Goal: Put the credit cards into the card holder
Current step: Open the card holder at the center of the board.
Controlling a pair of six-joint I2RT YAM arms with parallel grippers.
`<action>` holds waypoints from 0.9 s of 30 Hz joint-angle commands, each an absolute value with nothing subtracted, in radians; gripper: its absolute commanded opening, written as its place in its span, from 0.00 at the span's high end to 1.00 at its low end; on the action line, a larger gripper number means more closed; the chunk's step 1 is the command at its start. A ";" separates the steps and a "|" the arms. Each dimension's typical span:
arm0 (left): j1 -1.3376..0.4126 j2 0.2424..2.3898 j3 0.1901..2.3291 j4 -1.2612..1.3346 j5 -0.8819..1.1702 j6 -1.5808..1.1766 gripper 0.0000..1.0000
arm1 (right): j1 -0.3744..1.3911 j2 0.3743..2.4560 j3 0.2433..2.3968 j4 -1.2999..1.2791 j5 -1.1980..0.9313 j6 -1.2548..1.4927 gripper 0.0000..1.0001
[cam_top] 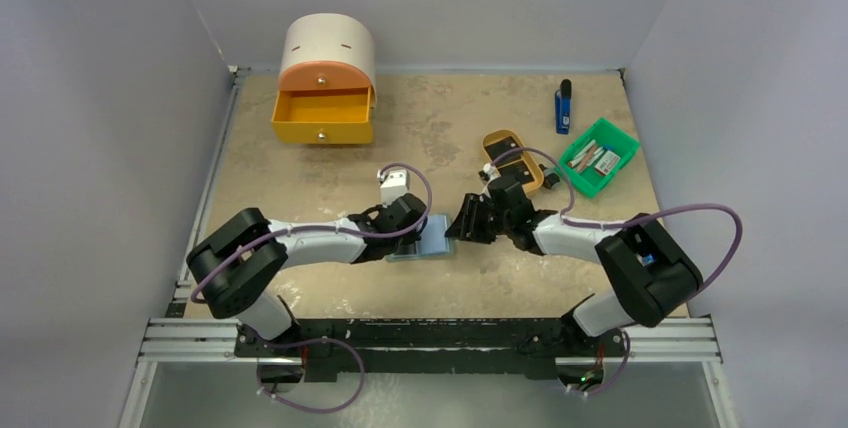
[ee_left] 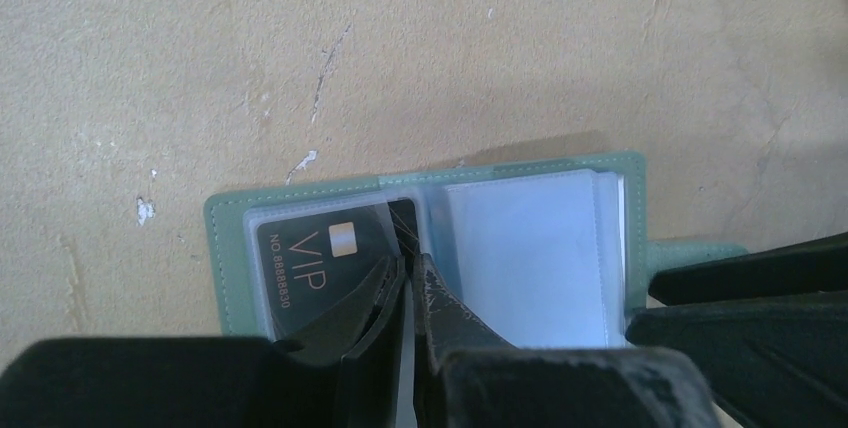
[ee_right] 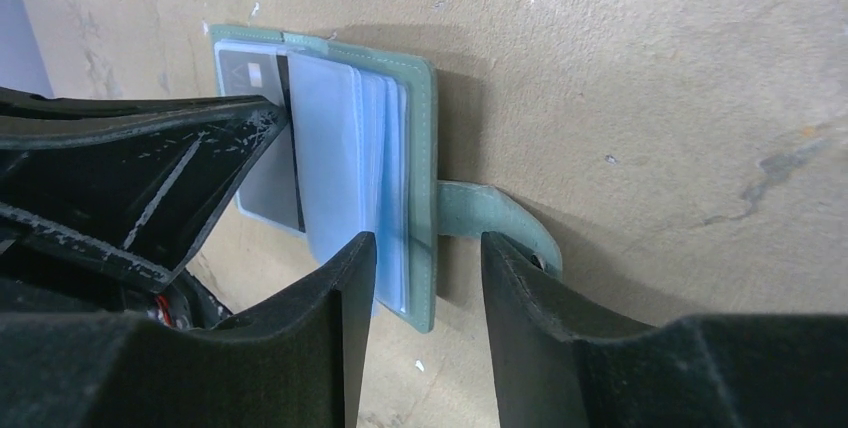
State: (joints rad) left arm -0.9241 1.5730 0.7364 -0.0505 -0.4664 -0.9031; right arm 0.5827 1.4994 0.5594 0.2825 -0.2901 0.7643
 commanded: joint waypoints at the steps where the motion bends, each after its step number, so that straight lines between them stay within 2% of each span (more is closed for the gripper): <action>1: -0.923 1.606 0.693 -0.035 -0.475 -0.919 0.93 | 0.586 1.428 0.551 0.297 -0.236 0.761 0.53; 27: -0.924 1.623 0.689 -0.015 -0.456 -0.920 0.96 | 0.599 1.577 0.619 0.278 -0.285 0.728 0.56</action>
State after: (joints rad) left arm -0.9241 1.5982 0.7212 0.0364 -0.4751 -0.9073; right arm 0.5842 1.5444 0.5949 0.2924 -0.2836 0.7589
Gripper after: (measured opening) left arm 0.047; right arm 0.451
